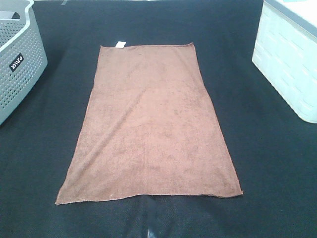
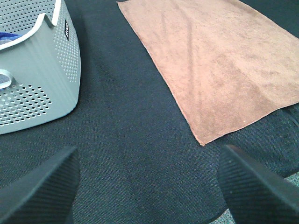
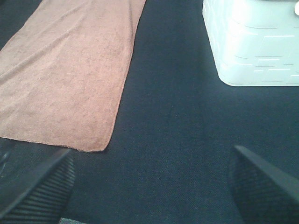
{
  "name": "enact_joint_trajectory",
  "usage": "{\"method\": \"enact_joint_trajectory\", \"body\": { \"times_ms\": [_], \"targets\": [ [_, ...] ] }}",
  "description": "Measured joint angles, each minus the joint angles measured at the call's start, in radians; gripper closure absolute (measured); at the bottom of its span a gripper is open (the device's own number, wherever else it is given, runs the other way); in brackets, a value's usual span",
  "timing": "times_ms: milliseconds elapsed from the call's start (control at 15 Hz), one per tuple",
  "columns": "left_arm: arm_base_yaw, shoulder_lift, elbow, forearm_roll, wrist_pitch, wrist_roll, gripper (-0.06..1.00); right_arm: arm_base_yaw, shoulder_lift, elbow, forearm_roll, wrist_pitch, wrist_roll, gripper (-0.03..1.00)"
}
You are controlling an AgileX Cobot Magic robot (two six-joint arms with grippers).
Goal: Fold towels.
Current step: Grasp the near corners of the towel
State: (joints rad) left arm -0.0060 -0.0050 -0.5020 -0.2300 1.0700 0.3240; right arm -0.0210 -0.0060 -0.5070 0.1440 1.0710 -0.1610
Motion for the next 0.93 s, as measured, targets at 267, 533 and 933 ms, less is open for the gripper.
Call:
{"method": "enact_joint_trajectory", "body": {
  "times_ms": [267,533,933],
  "targets": [
    [0.0,0.0,0.0,0.0,0.0,0.0,0.17,0.0,0.0,0.0,0.0,0.0,0.0,0.13],
    [0.0,0.0,0.0,0.017,-0.011,-0.036,0.17,0.0,0.0,0.0,0.0,0.0,0.0,0.13],
    [0.0,0.0,-0.013,-0.005,-0.085,-0.052,0.18,0.0,0.002,0.0,0.0,0.0,0.0,0.13]
  ]
}}
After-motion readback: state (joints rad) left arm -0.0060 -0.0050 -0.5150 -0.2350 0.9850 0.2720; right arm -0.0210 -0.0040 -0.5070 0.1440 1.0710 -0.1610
